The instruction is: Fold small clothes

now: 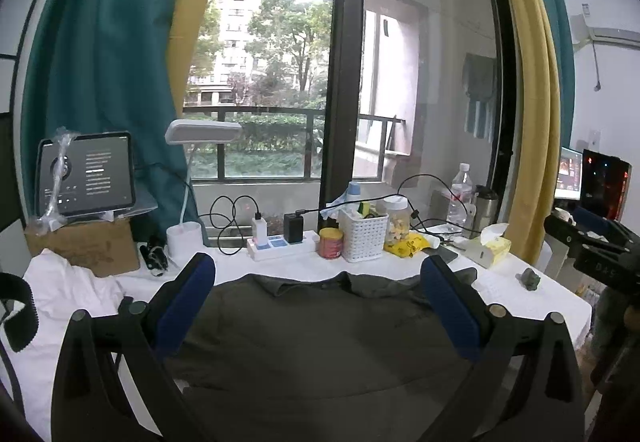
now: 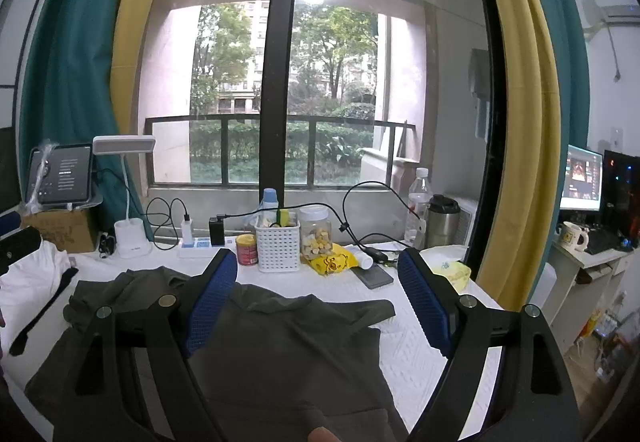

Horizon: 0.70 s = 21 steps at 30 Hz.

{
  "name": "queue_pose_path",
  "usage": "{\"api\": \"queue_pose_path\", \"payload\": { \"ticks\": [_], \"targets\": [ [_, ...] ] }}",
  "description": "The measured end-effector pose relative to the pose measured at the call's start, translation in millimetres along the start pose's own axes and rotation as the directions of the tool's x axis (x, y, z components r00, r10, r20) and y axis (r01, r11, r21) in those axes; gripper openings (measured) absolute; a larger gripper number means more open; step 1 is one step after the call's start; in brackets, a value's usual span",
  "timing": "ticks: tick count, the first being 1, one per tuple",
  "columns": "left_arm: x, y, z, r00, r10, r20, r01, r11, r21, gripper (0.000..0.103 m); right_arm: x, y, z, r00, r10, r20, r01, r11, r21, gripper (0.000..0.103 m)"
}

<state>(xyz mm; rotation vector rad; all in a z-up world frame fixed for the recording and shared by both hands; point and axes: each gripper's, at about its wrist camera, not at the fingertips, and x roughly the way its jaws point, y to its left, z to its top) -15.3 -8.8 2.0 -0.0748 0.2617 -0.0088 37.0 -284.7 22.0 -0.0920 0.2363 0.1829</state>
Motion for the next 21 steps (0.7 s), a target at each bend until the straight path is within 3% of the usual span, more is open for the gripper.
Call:
{"api": "queue_pose_path", "payload": {
  "ticks": [12, 21],
  "targets": [
    [-3.2, -4.4, -2.0, 0.999, 0.038, 0.018, -0.037, 0.999, -0.007, 0.101, 0.8, -2.6, -1.4, 1.0, -0.002, -0.009, 0.002, 1.0, -0.001, 0.085],
    [-3.8, -0.5, -1.9, 1.0, 0.0, 0.027, 0.0, 1.0, -0.015, 0.101, 0.8, -3.7, -1.4, 1.0, -0.001, -0.009, 0.001, 1.0, 0.0, 0.085]
  ]
}}
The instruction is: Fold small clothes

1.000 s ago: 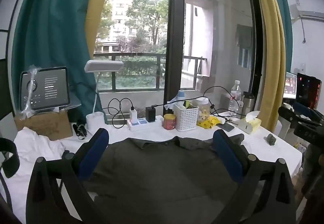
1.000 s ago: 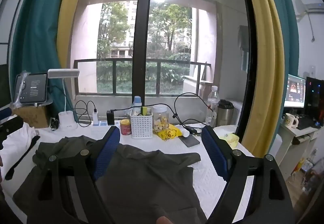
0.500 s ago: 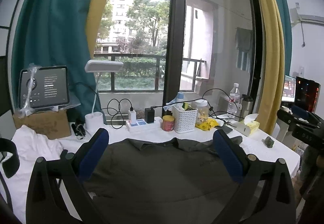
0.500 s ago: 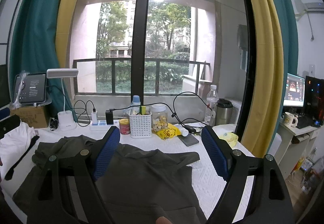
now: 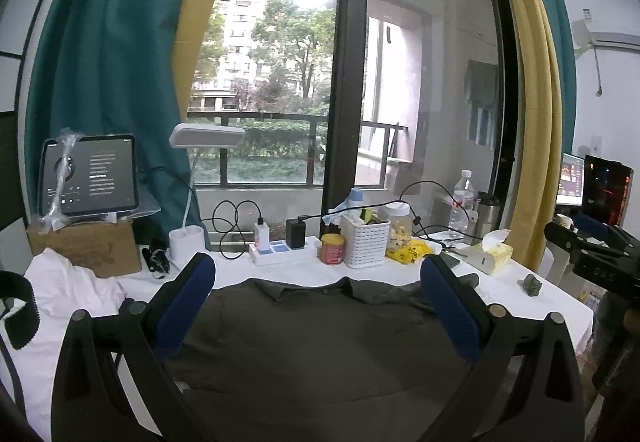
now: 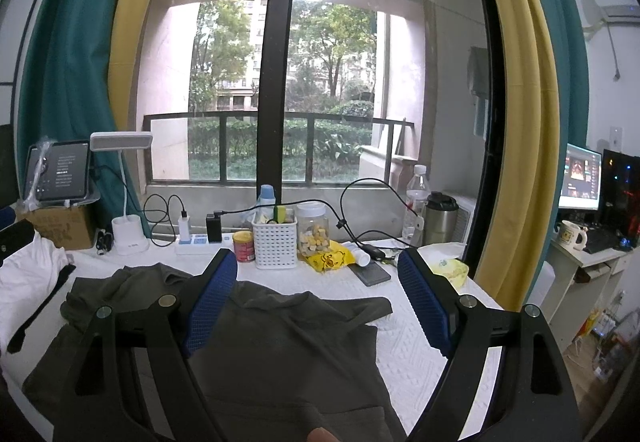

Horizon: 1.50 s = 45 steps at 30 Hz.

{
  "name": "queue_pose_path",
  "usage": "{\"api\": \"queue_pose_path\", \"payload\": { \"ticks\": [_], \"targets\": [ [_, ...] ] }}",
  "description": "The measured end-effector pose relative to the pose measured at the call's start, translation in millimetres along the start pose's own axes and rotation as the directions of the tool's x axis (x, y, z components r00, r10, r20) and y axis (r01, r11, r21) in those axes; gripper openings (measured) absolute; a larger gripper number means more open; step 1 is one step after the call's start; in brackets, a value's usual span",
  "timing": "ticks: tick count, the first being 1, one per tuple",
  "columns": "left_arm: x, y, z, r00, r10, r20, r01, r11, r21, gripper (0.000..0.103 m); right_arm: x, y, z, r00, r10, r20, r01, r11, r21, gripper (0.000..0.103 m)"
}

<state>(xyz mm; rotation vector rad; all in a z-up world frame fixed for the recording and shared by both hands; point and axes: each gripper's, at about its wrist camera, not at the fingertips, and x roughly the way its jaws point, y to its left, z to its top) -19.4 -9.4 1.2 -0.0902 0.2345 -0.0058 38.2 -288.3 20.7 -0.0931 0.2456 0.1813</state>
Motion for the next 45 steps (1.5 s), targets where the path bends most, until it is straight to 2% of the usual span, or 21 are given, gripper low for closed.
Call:
{"api": "queue_pose_path", "payload": {
  "ticks": [11, 15, 22, 34, 40, 45],
  "targets": [
    [-0.2, 0.2, 0.5, 1.0, 0.016, 0.008, -0.016, 1.0, 0.0, 0.101, -1.3, -5.3, -0.8, 1.0, 0.001, -0.003, -0.001, 1.0, -0.004, 0.085],
    [0.4, 0.0, -0.4, 1.0, -0.009, 0.005, 0.009, 1.0, -0.002, 0.101, -1.5, -6.0, -0.3, 1.0, 0.002, -0.003, -0.002, 1.0, -0.005, 0.085],
    [-3.2, 0.5, -0.1, 1.0, -0.008, 0.016, 0.008, 1.0, -0.012, 0.101, -1.5, -5.9, 0.6, 1.0, 0.002, -0.002, -0.002, 1.0, -0.007, 0.085],
    [-6.5, 3.9, -0.4, 0.997, -0.034, 0.066, 0.037, 0.998, -0.053, 0.101, -0.7, -5.4, 2.5, 1.0, 0.001, -0.013, -0.001, 1.0, -0.008, 0.085],
    [3.0, 4.8, 0.8, 0.999, -0.037, 0.036, 0.039, 0.997, -0.071, 0.101, 8.2, -7.3, 5.0, 1.0, 0.003, -0.025, -0.003, 1.0, -0.001, 0.085],
    [16.1, 4.9, 0.2, 1.0, -0.004, -0.005, 0.003, 0.997, -0.081, 0.101, 23.4, -13.7, 5.5, 0.999, 0.004, -0.046, -0.004, 1.0, 0.006, 0.085]
  ]
}}
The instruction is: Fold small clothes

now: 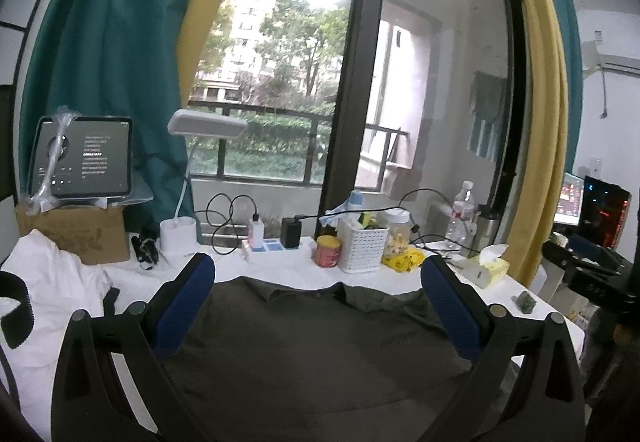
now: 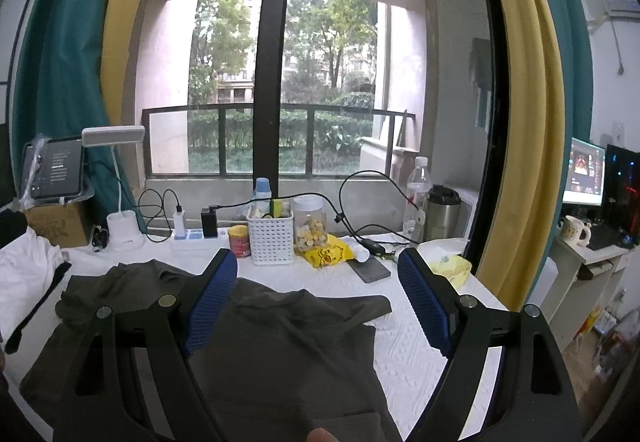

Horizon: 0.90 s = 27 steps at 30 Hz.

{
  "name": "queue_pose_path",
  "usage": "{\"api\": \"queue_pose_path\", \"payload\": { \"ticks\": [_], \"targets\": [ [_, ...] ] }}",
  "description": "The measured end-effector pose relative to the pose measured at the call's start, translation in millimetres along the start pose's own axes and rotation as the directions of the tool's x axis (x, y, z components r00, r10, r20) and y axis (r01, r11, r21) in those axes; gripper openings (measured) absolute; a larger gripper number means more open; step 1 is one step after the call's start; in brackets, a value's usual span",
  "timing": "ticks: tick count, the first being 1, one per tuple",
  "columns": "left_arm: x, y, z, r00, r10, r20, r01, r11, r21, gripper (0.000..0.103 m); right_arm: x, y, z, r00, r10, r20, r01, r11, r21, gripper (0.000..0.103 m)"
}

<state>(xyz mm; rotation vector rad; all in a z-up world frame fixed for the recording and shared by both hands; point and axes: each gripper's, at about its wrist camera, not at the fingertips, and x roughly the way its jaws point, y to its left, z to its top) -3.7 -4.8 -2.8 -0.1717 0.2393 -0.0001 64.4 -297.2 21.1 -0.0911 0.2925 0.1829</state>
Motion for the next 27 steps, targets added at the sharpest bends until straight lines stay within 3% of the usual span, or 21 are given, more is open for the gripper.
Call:
{"api": "queue_pose_path", "payload": {
  "ticks": [4, 11, 27],
  "targets": [
    [11.5, -1.6, 0.3, 1.0, 0.003, -0.031, -0.003, 1.0, -0.014, 0.101, 15.9, -6.8, -0.2, 1.0, 0.001, -0.024, -0.001, 1.0, 0.004, 0.085],
    [45.7, -13.9, -1.9, 0.986, 0.085, -0.146, -0.08, 0.996, 0.037, 0.101, 48.3, -18.9, -2.9, 0.997, 0.023, -0.08, -0.022, 1.0, 0.007, 0.085],
    [107.0, -8.0, 0.5, 0.955, 0.152, -0.256, -0.162, 0.987, -0.019, 0.101, 125.5, -37.3, -13.0, 0.976, 0.048, -0.212, -0.054, 0.998, -0.022, 0.085]
  ]
}}
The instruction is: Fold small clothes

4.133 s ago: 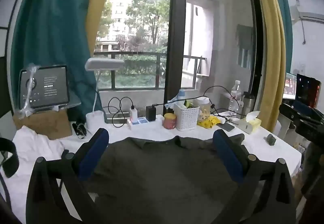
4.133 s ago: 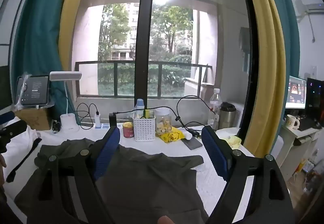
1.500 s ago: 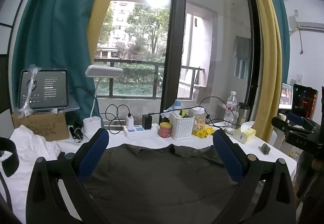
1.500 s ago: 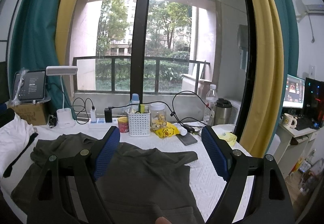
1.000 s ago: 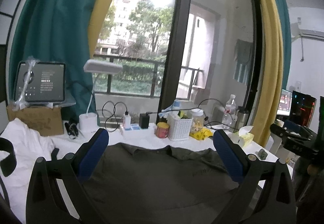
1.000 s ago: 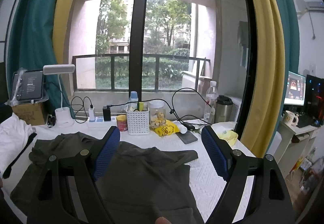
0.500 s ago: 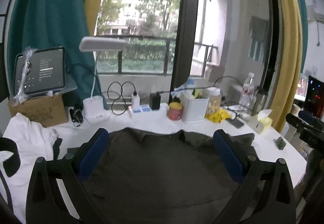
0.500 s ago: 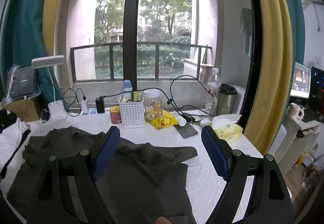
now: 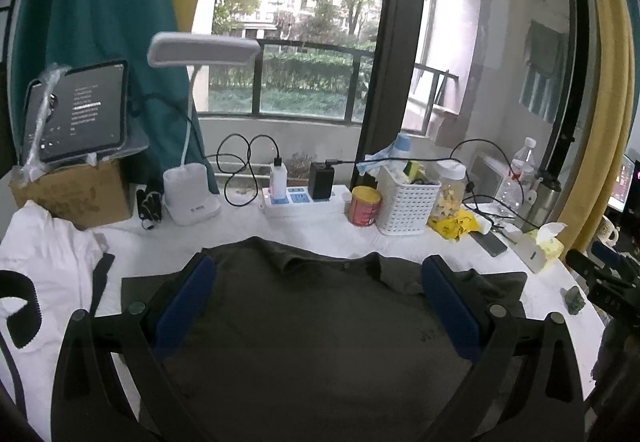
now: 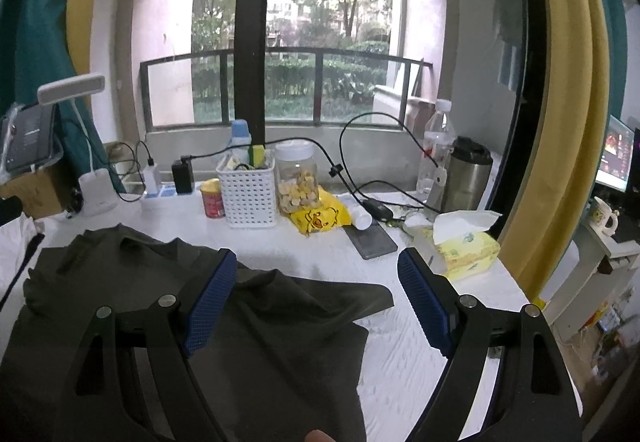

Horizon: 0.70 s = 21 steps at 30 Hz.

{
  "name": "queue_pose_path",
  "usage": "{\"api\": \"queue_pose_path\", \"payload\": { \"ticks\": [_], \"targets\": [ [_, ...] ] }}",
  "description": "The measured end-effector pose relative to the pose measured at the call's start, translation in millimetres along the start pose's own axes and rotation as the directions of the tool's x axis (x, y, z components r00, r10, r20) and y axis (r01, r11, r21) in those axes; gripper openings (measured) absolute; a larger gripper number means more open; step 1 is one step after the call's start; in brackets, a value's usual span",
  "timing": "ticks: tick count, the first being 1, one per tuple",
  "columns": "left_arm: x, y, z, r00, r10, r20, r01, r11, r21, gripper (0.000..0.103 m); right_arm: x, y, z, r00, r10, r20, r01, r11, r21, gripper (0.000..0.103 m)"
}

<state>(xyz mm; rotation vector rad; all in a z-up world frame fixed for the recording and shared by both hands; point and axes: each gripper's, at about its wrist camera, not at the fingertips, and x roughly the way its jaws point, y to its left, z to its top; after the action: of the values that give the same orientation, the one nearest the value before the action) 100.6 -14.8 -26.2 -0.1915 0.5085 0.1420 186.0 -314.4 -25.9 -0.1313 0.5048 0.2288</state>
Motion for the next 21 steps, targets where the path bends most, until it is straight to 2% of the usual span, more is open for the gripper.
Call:
{"api": "queue_pose_path", "payload": {
  "ticks": [7, 14, 17, 21],
  "targets": [
    [32.8, -6.5, 0.4, 0.997, -0.012, -0.072, 0.013, 1.0, 0.001, 0.101, 31.5, -10.5, -4.4, 0.998, -0.006, -0.066, 0.007, 1.0, 0.003, 0.085],
    [68.0, -11.3, -9.5, 0.987, -0.021, -0.162, 0.024, 1.0, 0.012, 0.101, 66.4, -35.4, -16.1, 0.989, -0.002, -0.147, 0.005, 1.0, 0.015, 0.085],
    [82.9, -10.9, -16.0, 0.979, -0.016, -0.202, 0.019, 1.0, 0.013, 0.101, 81.5, -36.3, -21.0, 0.983, 0.027, -0.181, -0.026, 1.0, 0.007, 0.085],
    [99.3, -5.2, -24.5, 0.971, -0.009, -0.24, 0.011, 1.0, 0.004, 0.101, 110.7, -6.0, -25.4, 0.968, 0.095, -0.232, -0.115, 0.99, -0.076, 0.085]
  ]
}}
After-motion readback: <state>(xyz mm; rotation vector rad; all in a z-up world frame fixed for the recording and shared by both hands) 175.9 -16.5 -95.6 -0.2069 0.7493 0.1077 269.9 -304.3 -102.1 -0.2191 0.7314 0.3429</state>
